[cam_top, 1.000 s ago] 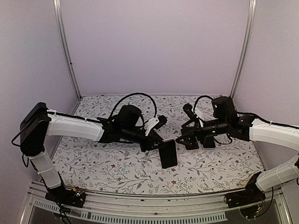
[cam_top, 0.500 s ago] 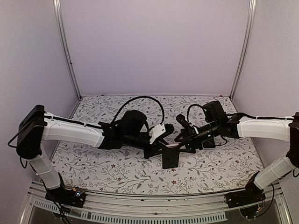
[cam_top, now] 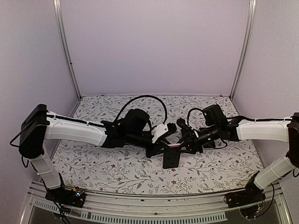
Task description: Put the phone into the phone case
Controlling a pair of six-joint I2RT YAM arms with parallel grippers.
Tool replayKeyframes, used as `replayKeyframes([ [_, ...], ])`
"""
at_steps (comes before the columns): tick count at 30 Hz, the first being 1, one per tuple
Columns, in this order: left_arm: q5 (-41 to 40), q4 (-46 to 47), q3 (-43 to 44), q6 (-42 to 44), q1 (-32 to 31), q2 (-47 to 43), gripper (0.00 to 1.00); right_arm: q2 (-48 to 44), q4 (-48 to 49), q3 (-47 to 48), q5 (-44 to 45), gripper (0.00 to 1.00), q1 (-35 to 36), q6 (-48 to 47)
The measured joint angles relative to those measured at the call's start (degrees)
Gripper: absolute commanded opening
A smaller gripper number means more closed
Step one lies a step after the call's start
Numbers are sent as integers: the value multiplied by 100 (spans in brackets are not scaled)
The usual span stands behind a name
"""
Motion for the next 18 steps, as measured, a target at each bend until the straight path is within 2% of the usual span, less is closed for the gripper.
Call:
replayKeyframes([
  [3, 0, -20, 37, 39, 4, 24, 0, -4, 24, -13, 46, 15, 17, -48],
  [6, 24, -26, 48, 94, 20, 35, 0, -9, 13, -15, 87, 0, 28, -197],
  [10, 35, -33, 55, 114, 20, 35, 2, -9, 2, -13, 136, 0, 33, -299],
  [12, 50, -46, 61, 122, 20, 35, 14, -11, 0, -13, 164, 0, 37, -321],
  [14, 76, -55, 63, 122, 24, 35, 33, -15, 0, -13, 188, 0, 55, -341],
  [18, 81, 7, -20, 109, 31, 46, 57, -24, 9, -13, 313, 0, 155, -299],
])
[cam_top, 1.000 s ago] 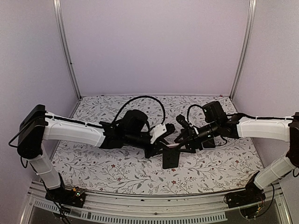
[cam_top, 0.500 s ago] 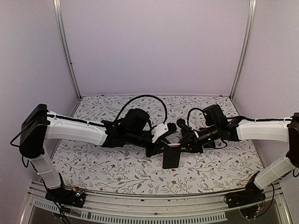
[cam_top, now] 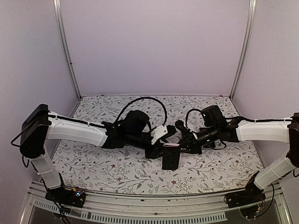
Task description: Put the phone into the phone case
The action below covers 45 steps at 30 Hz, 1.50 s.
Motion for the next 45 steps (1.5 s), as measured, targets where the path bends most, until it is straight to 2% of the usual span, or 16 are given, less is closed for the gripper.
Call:
replayKeyframes([
  [2, 87, 107, -201, -59, 17, -2, 61, 0, -2, -11, 79, 0, 42, -15],
  [5, 262, 269, -472, -138, 76, -4, 62, -22, 13, -22, 181, 0, 72, 11],
  [6, 339, 326, -549, -168, 98, -9, 61, -28, 15, -31, 192, 0, 74, 4],
  [9, 509, 557, -726, -264, 149, -15, 46, -55, 20, -42, 212, 0, 94, 2],
  [14, 800, 1130, -1060, -472, 313, -129, 33, -114, 17, -85, 229, 0, 138, -37],
  [19, 999, 1355, -1084, -520, 391, -133, 29, -136, 17, -101, 238, 0, 140, -55],
  [24, 1108, 1357, -1069, -485, 407, -129, 32, -162, 20, -127, 221, 0, 162, -109],
  [27, 1172, 1349, -979, -479, 409, -66, 19, -173, 17, -133, 214, 0, 170, -157],
  [29, 1215, 1349, -901, -461, 417, -2, 13, -184, 4, -140, 199, 0, 173, -201],
  [31, 1292, 1346, -872, -494, 431, 33, 0, -214, -4, -162, 197, 0, 170, -256],
  [34, 1360, 1331, -835, -511, 431, 55, 0, -260, -9, -190, 195, 0, 173, -295],
  [36, 1368, 1331, -831, -514, 428, 66, 0, -264, -9, -192, 197, 7, 173, -299],
  [38, 1366, 1331, -831, -514, 428, 66, 0, -264, -7, -195, 197, 27, 173, -299],
  [40, 1342, 1333, -831, -503, 420, 66, 0, -262, -2, -195, 216, 39, 175, -269],
  [43, 1266, 1353, -831, -444, 352, 63, 0, -258, 125, -190, 282, 49, 210, -275],
  [45, 1222, 1368, -831, -398, 326, 63, 0, -256, 131, -190, 326, 50, 240, -304],
])
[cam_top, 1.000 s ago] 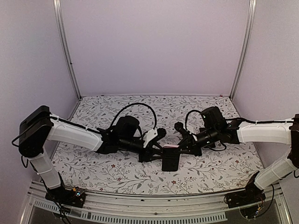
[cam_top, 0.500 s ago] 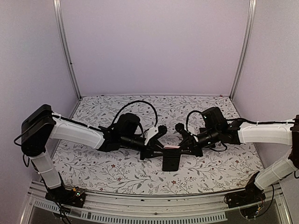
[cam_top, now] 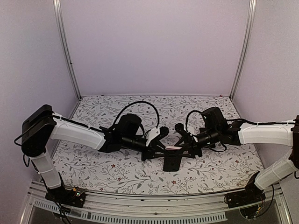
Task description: Put the phone into the phone case
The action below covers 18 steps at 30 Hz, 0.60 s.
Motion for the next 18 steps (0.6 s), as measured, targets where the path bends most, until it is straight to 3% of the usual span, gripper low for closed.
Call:
replayKeyframes([
  [3, -85, 7, 0, 42, -13, -2, 0, 4, -13, 2, 68, 54, 17, -20],
  [6, -166, -20, 33, 83, -50, -2, 0, 9, -33, 4, 144, 52, 39, -37],
  [13, -444, -76, 107, 140, -179, -2, 0, 70, -96, 251, 304, 8, 267, -83],
  [16, -481, -111, 107, 166, -179, -24, 0, 72, -131, 267, 319, 0, 291, -103],
  [18, -507, -122, 107, 170, -186, -35, 0, 70, -142, 271, 319, 0, 291, -101],
])
